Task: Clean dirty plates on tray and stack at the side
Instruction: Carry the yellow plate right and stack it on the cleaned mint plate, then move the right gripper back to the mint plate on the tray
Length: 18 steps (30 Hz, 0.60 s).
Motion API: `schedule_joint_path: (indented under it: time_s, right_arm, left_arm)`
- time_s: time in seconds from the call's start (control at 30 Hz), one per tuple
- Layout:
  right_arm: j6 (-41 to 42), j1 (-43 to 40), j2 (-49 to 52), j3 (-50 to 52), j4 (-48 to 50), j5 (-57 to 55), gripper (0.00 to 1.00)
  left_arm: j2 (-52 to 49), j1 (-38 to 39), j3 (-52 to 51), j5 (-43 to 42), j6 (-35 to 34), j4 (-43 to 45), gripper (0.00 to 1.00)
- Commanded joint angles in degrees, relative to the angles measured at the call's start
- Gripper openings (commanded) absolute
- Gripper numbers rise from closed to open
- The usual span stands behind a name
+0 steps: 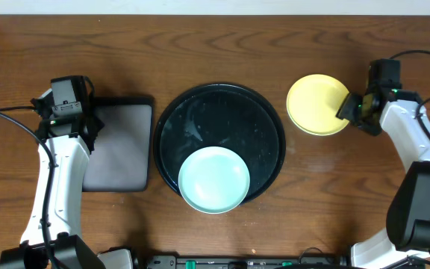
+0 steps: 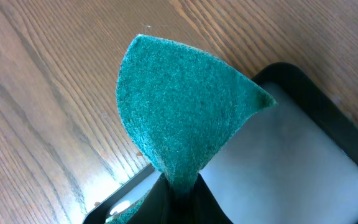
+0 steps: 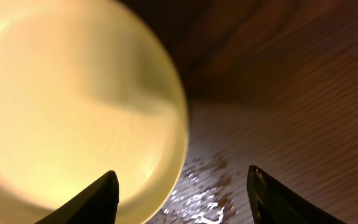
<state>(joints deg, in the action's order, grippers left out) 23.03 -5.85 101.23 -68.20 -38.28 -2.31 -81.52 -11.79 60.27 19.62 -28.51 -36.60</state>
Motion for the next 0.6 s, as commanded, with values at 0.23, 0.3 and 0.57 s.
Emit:
schedule_joint_path:
  time_s: [0.23, 0.3, 0.57]
  right_arm:
    - [0.1, 10.9, -1.1, 4.2, -2.4, 11.4, 0.65]
    - [0.1, 14.0, -1.1, 5.0, -2.4, 11.8, 0.66]
    - [0.1, 30.0, -1.1, 5.4, -2.4, 11.8, 0.7]
  left_arm:
    - [1.1, 0.1, -0.3, 0.5, -0.3, 0.1, 0.08]
    - [1.1, 0.1, -0.3, 0.5, -0.3, 0.1, 0.08]
    - [1.1, 0.1, -0.3, 0.3, -0.3, 0.1, 0.08]
